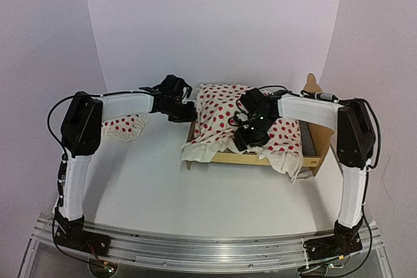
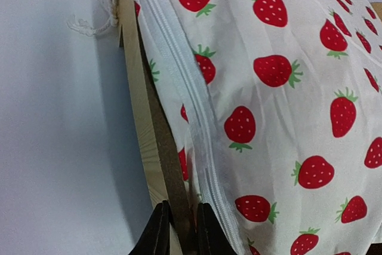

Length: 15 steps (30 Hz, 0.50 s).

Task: Set up the pet bed

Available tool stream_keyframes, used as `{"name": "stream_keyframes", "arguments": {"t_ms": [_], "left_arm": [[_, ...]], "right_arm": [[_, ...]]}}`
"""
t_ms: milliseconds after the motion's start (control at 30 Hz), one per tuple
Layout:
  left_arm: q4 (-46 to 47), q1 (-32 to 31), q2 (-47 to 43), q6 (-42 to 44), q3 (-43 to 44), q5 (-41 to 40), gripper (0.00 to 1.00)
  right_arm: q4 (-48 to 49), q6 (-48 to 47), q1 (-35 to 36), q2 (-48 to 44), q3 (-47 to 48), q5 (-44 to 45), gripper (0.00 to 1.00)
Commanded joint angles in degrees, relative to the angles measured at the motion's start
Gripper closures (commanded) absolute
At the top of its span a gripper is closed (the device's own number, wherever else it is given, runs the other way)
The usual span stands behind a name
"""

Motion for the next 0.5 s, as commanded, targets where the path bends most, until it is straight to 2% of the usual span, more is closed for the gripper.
{"name": "stream_keyframes", "arguments": {"t_ms": [0, 167, 300, 467], "left_arm": [[-10.5, 9.4, -8.0, 6.9, -9.1, -5.5, 0.91], [-8.6, 15.5, -15.2, 14.6, -18.6, -8.6, 0.91], [-8.8, 18.7, -19.4, 17.9, -21.9, -8.9, 0.9], [-10.5, 19.4, -25.2, 17.2, -27.2, -4.4, 0.88]], "right_arm": [[-0.9, 2.5, 5.6, 2.6, 4.7, -4.6, 0.41], [-0.4, 4.4, 12.7, 6.5, 11.9, -8.1, 0.41], [-0.4, 6.7, 15.3, 8.2, 18.4, -10.7, 0.4], [-0.4, 7.2, 15.2, 2.4, 16.6, -2.4, 0.4]]}}
